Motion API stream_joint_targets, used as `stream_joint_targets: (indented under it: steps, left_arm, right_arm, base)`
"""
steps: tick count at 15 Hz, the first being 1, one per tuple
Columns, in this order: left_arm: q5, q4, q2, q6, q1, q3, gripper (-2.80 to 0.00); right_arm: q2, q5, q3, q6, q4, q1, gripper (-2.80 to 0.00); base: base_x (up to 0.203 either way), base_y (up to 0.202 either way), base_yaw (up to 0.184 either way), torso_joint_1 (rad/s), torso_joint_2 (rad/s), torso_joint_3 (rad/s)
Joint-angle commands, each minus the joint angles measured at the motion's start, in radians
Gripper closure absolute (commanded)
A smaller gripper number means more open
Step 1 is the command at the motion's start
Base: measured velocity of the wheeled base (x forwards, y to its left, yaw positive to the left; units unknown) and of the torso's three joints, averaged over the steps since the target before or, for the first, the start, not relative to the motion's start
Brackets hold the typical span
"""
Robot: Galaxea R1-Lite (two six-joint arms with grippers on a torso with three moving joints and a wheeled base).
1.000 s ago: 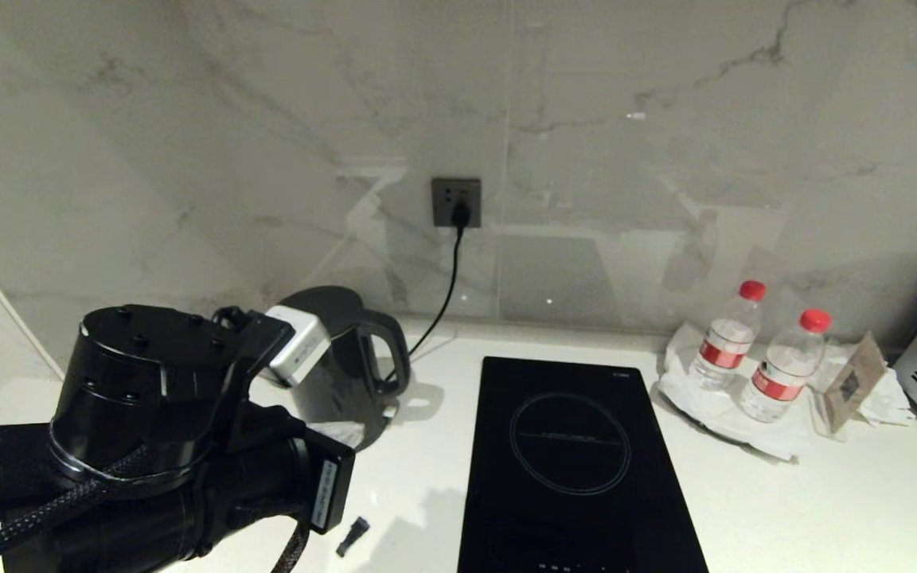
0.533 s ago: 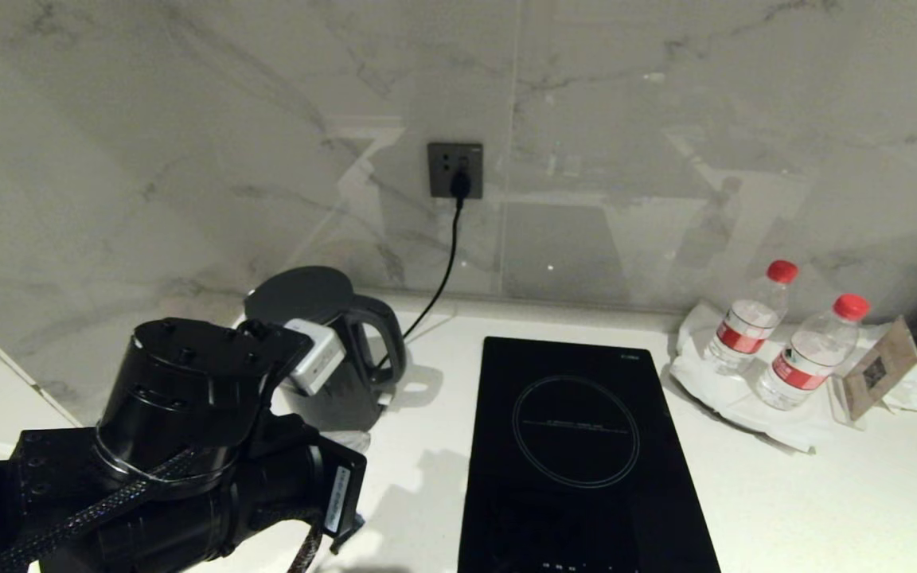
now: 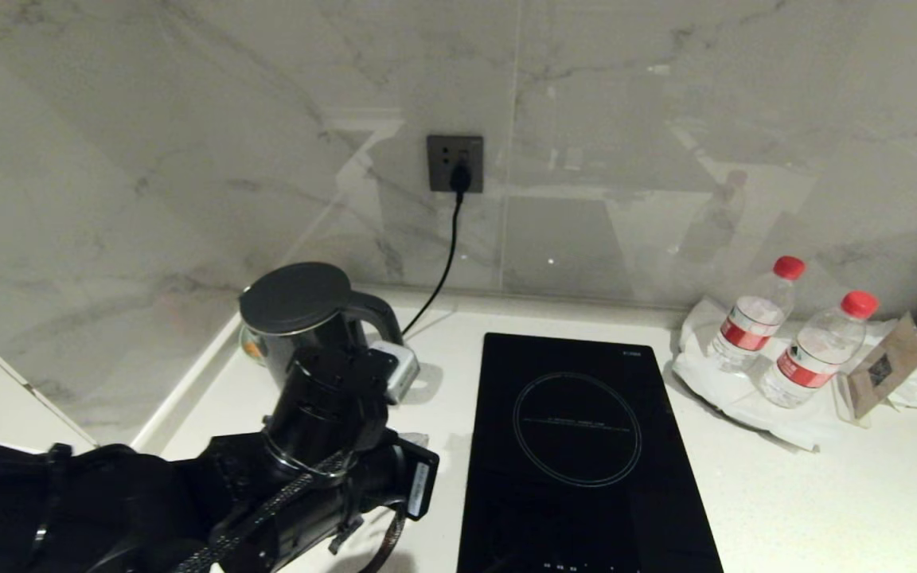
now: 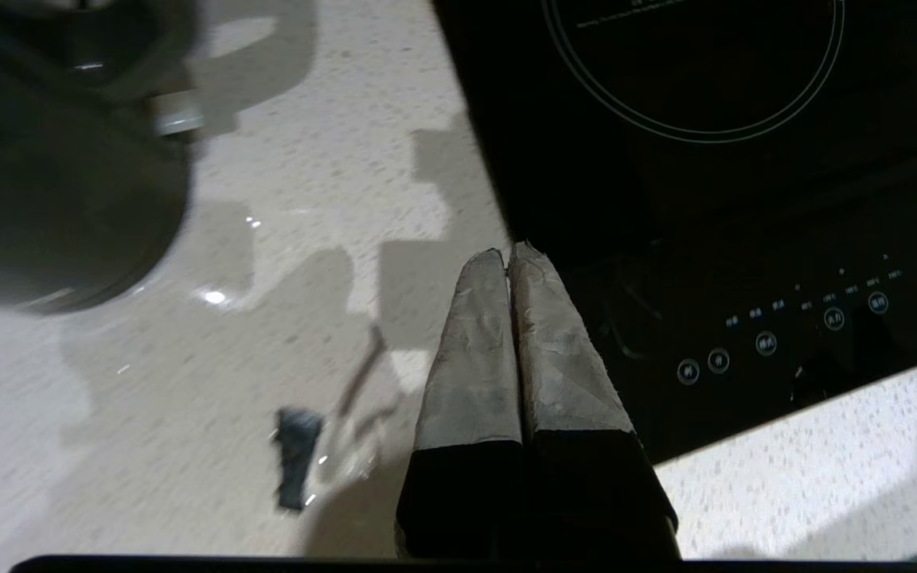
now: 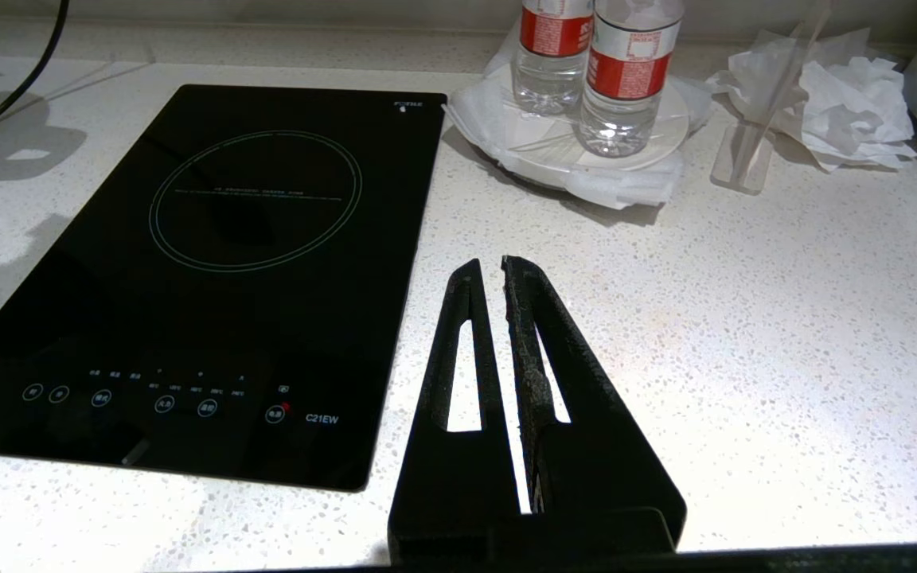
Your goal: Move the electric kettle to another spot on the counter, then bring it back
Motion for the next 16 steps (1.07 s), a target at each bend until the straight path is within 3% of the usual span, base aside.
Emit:
stream_joint_targets:
  steps: [1, 6, 11, 12, 16]
  left_arm:
    - [0.014, -0.054, 0.165, -0.001, -0.014, -0.030, 0.00]
    - [0.166, -0.077, 0.358, -0.068, -0.010, -0.217, 0.00]
    - [0.237, -0.078, 0.437, -0.075, 0.028, -0.286, 0.00]
    - [0.236, -0.078, 0.437, -0.078, 0.028, -0.281, -2.80]
    - [0.233, -0.100, 0.461, -0.070, 0.031, -0.315, -2.80]
  right_arm:
    - [0.000, 0.000, 0.000, 0.000, 0.000, 0.000, 0.00]
    - [0.000, 0.000, 0.000, 0.000, 0.000, 0.000, 0.00]
    - [0.000, 0.000, 0.000, 0.000, 0.000, 0.000, 0.00]
    - [0.000, 0.000, 0.000, 0.000, 0.000, 0.000, 0.00]
    - [0.000, 0.000, 0.000, 0.000, 0.000, 0.000, 0.00]
  base:
    - [0.000, 0.000, 0.000, 0.000, 0.00, 0.000]
    - [0.000, 0.000, 0.000, 0.000, 0.00, 0.000]
    - [0.000, 0.000, 0.000, 0.000, 0.00, 0.000]
    - [0.000, 0.000, 0.000, 0.000, 0.00, 0.000]
    - [0.000, 0.000, 0.000, 0.000, 0.00, 0.000]
